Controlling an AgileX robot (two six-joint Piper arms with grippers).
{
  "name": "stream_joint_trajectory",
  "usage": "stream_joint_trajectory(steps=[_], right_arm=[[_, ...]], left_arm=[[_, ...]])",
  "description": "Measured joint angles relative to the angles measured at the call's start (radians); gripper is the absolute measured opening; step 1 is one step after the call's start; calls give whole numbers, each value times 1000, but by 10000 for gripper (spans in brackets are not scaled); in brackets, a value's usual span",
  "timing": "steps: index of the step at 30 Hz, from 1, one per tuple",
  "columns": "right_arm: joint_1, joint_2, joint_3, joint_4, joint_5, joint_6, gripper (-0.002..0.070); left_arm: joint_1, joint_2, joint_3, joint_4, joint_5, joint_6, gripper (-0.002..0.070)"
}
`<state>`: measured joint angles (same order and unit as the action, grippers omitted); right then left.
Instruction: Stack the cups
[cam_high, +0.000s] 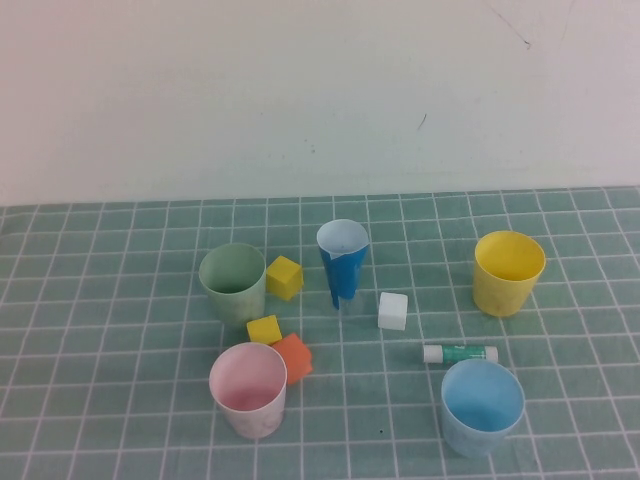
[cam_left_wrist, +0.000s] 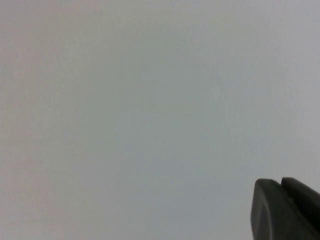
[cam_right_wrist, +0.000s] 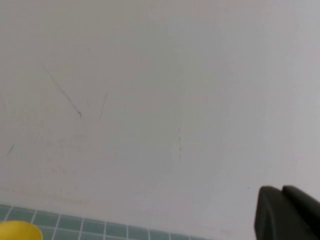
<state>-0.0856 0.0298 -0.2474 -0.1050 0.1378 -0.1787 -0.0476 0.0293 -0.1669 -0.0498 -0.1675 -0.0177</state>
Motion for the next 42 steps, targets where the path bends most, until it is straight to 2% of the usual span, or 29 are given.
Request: stream_joint_trajectory(steps=[2, 11, 14, 18, 23, 28, 31, 33, 36, 39, 42], right_arm=[[0, 49, -64, 0, 56, -27, -2], [0, 361, -210, 11, 326, -79, -3], [0, 440, -212, 81, 364, -135, -3], [0, 516, -212, 266, 426, -315, -3], [0, 560, -212, 474, 531, -621, -3], [0, 573, -212, 523, 552, -711, -3], [0, 573, -212, 536, 552, -720, -3], [0, 573, -199, 553, 540, -722, -3], [0, 573, -166, 572, 518, -722, -3], [0, 573, -157, 587, 508, -726, -3], [0, 573, -155, 591, 503, -741, -3]], left_arm=[[0, 67, -94, -2, 124, -6, -2], [0, 446, -394, -49, 418, -15, -2], [0, 598, -491, -80, 525, -15, -2], [0, 812, -611, -149, 665, -9, -2], [0, 1063, -737, -304, 787, 169, -2], [-14, 1295, -848, -416, 812, 316, 8], [-60, 1393, -899, -395, 770, 331, 70], [-106, 1452, -935, -363, 743, 336, 157], [-164, 1525, -986, -330, 723, 343, 326], [-186, 1597, -1035, -326, 721, 321, 491], [-187, 1660, -1084, -308, 717, 269, 555]])
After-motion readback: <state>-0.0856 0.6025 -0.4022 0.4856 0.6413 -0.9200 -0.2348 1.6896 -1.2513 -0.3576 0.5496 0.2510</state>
